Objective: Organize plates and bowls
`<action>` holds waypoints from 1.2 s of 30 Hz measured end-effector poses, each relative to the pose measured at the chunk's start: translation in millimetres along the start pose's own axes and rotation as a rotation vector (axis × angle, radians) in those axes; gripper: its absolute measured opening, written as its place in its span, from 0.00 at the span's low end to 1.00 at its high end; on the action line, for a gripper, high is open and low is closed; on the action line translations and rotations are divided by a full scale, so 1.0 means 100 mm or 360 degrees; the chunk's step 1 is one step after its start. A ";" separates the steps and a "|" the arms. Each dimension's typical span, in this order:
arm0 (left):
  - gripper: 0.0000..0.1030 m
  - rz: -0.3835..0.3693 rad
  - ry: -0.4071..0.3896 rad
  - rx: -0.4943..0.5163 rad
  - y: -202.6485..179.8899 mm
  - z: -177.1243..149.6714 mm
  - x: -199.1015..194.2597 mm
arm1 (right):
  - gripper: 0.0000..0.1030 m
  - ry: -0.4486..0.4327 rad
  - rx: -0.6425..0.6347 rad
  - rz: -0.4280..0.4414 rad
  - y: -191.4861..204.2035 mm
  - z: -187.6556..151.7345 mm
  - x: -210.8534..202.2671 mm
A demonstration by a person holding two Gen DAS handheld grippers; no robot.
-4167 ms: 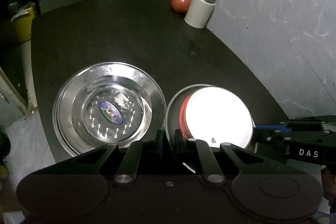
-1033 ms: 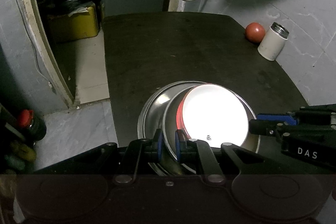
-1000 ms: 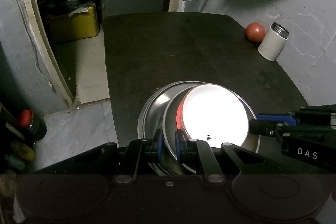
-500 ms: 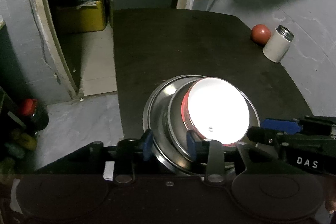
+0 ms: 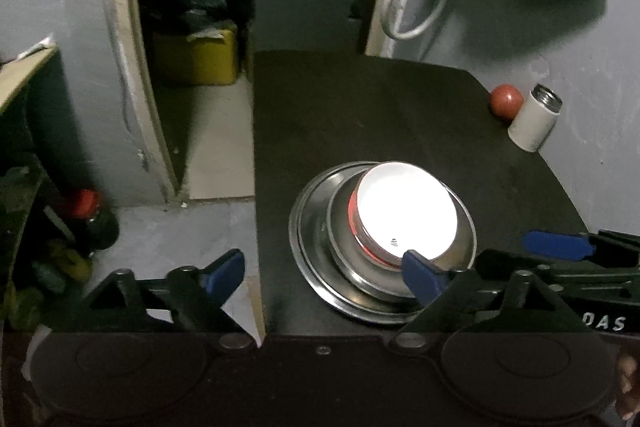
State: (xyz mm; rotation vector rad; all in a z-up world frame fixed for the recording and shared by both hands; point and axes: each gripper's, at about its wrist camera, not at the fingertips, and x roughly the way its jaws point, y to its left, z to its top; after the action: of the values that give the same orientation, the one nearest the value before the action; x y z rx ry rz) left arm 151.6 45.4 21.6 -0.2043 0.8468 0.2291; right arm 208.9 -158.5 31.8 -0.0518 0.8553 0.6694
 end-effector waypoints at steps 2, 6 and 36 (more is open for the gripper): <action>0.89 0.0023 -0.0031 -0.0019 0.00 -0.05 -0.11 | 0.73 -0.0037 -0.0003 0.0011 0.01 -0.01 -0.08; 0.99 0.0028 -0.0113 -0.0062 0.01 -0.14 -0.32 | 0.86 -0.0133 0.0019 0.0057 0.01 -0.05 -0.29; 0.99 -0.0198 -0.0358 0.0111 0.53 -1.30 -1.58 | 1.00 -0.0466 0.0119 -0.0243 0.85 -1.38 -1.63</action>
State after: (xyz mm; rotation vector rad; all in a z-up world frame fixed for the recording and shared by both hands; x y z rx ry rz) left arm -56.9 42.2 52.7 -0.1622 0.6154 0.1032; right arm -9.5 -218.3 74.3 0.0476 0.5868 0.4866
